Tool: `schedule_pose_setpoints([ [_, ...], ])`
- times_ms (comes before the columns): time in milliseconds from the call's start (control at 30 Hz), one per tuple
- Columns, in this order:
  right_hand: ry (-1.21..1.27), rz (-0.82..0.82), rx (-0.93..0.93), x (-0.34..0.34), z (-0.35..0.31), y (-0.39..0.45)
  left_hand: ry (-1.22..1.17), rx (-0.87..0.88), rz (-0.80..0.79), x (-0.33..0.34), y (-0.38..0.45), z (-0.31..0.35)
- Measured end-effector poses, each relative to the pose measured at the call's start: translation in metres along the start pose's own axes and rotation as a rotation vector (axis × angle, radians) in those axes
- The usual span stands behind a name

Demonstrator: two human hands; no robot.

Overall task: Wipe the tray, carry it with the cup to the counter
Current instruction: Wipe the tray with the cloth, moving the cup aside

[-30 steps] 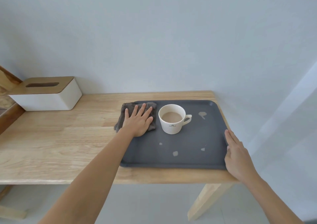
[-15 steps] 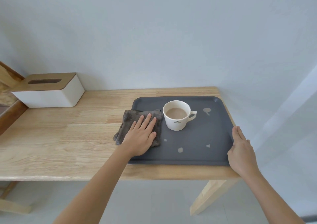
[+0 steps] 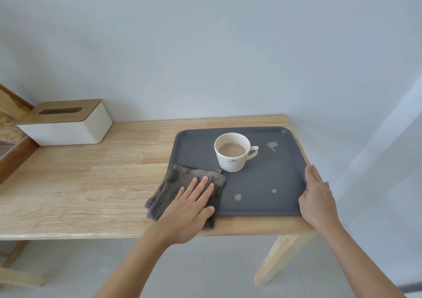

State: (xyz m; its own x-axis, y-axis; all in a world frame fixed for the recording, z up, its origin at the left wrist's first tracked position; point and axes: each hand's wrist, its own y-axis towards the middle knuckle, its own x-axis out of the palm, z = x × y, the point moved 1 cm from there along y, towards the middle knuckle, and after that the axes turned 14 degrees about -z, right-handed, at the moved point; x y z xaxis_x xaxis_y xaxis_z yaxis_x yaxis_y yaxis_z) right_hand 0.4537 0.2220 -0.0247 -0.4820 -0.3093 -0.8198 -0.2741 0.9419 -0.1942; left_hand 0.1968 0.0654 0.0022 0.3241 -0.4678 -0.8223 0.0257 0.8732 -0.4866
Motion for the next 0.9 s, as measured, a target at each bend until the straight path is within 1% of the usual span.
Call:
schedule_pose_setpoints([
  [300, 0.002, -0.012, -0.01, -0.004, -0.005, -0.005, -0.001, 0.072, -0.072, 0.006, 0.017, 0.059],
  [433, -0.017, -0.041, -0.016, -0.004, -0.002, -0.004, -0.064, 0.057, -0.107, 0.007, 0.031, 0.086],
  [500, -0.017, -0.064, -0.015, -0.005, -0.002, -0.003, -0.146, 0.085, -0.107, 0.0, 0.03, 0.095],
  [533, -0.017, -0.082, -0.011, -0.006, -0.001, -0.002, -0.252, 0.131, -0.081, -0.005, 0.026, 0.095],
  [567, -0.029, -0.093, -0.007, -0.007, -0.001, -0.002, -0.408, 0.195, -0.017, -0.012, 0.019, 0.092],
  [600, -0.064, -0.08, -0.003, -0.007, -0.001, -0.003, -0.568, 0.252, 0.085, -0.021, 0.01, 0.086],
  [633, -0.115, -0.035, 0.0, -0.006, -0.003, -0.006, -0.68, 0.283, 0.226, -0.032, 0.0, 0.076],
  [667, -0.154, 0.029, -0.01, -0.003, -0.009, -0.011, -0.747, 0.276, 0.401, -0.041, -0.008, 0.06],
  [700, -0.153, 0.095, -0.052, 0.001, -0.02, -0.019, -0.769, 0.223, 0.579, -0.047, -0.011, 0.041],
  [733, -0.114, 0.148, -0.14, 0.006, -0.036, -0.027, -0.754, 0.133, 0.719, -0.051, -0.01, 0.018],
  [767, -0.047, 0.156, -0.259, 0.012, -0.054, -0.036, -0.719, 0.019, 0.789, -0.051, -0.004, -0.003],
  [800, 0.027, 0.102, -0.383, 0.02, -0.075, -0.043, -0.672, -0.105, 0.778, -0.051, 0.003, -0.021],
  [867, 0.09, -0.09, -0.559, 0.039, -0.11, -0.055, -0.597, -0.303, 0.611, -0.04, 0.02, -0.04],
  [900, 0.056, -0.182, -0.603, 0.049, -0.122, -0.058, -0.552, -0.351, 0.526, -0.033, 0.028, -0.043],
])
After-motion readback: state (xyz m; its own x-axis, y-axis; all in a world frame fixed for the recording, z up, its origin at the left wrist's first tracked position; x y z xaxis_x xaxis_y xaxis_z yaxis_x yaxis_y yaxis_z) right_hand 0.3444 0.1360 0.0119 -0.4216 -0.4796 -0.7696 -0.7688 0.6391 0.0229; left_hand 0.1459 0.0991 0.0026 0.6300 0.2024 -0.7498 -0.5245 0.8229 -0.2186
